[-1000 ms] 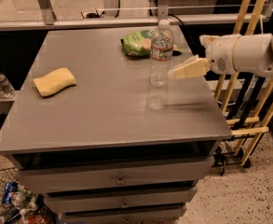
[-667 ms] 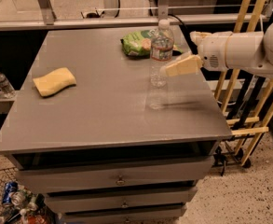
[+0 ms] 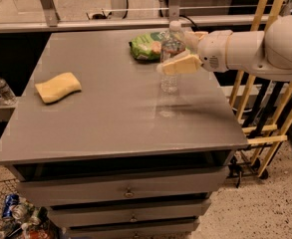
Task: Knock water bottle over
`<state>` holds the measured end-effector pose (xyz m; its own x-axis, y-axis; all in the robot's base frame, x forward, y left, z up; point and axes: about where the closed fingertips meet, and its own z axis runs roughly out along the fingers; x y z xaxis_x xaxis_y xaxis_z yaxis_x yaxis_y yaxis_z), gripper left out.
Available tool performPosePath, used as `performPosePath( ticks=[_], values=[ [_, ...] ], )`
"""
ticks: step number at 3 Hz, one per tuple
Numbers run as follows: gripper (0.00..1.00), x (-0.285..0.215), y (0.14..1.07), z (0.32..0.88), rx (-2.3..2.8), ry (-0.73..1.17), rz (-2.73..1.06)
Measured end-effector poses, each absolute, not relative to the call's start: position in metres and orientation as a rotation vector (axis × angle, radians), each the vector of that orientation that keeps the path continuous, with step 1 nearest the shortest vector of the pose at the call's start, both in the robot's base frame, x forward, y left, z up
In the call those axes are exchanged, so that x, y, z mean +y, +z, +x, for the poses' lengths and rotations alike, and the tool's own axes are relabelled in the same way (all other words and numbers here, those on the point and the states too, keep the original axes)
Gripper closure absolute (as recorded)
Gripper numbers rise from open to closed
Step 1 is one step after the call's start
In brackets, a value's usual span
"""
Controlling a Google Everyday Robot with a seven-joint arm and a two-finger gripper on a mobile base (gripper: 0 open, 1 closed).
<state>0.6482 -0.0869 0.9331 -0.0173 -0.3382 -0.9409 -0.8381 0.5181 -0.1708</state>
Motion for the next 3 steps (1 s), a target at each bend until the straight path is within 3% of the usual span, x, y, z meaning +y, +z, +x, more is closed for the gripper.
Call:
performPosePath(
  ticks=[2,3],
  values=[
    [0.64,-0.075,0.93,0.656,1.549,0.577,-1.044],
    [0.88,-0.073,0.943,0.649,1.497,0.48,-1.192]
  ],
)
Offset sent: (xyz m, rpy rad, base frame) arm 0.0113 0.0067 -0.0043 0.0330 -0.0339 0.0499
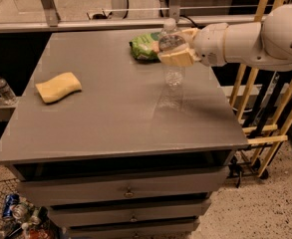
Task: Knock water bottle over
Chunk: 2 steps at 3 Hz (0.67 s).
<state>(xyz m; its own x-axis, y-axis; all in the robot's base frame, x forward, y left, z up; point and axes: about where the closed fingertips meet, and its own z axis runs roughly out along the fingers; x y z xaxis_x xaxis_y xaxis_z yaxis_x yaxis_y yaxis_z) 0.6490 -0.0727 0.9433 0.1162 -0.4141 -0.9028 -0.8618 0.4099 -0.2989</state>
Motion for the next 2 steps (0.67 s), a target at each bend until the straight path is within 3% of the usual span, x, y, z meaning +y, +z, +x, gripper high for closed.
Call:
performPosePath(
  ticks=[1,2],
  values=[
    [1.0,-0.065,0.949,0.638,1.436,0.344,-1.462],
    [1.0,-0.051,0.935,0.624,1.365,0.23,-1.798]
  ],
)
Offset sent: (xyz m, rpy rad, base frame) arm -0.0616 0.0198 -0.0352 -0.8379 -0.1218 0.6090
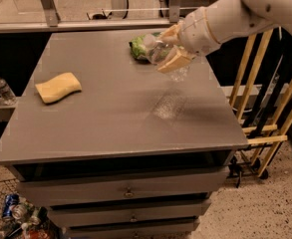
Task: Knock water bottle over
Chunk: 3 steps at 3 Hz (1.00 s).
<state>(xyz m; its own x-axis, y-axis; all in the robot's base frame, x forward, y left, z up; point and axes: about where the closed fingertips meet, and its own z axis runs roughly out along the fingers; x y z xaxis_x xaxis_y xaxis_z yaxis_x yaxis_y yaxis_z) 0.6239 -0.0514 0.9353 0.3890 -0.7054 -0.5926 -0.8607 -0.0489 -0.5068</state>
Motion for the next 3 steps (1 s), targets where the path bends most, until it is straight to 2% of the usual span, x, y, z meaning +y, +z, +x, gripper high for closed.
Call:
performPosePath(
  ticks=[3],
  values=[
    [1.0,-0.035,0.858,0.568,1.145,0.016,-2.697]
  ],
)
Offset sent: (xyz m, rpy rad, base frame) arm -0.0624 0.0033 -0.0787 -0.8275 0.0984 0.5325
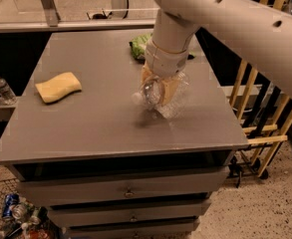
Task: Knock water bottle over
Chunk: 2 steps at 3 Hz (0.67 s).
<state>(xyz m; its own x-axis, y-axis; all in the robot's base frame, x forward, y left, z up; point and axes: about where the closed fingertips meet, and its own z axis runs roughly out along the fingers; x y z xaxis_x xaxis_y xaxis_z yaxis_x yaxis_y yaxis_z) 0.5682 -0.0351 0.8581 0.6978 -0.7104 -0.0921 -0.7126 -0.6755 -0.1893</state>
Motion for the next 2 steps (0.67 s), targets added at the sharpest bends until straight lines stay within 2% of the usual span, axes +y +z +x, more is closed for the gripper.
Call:
performPosePath(
  ticks=[1,2],
  values=[
    [0.83,-0.0395,0.8504,0.5693,1.143,-0.024,-2.743],
    [0.6,-0.0385,0.8497,0.5699,1.14,-0.028,-2.744]
  ],
)
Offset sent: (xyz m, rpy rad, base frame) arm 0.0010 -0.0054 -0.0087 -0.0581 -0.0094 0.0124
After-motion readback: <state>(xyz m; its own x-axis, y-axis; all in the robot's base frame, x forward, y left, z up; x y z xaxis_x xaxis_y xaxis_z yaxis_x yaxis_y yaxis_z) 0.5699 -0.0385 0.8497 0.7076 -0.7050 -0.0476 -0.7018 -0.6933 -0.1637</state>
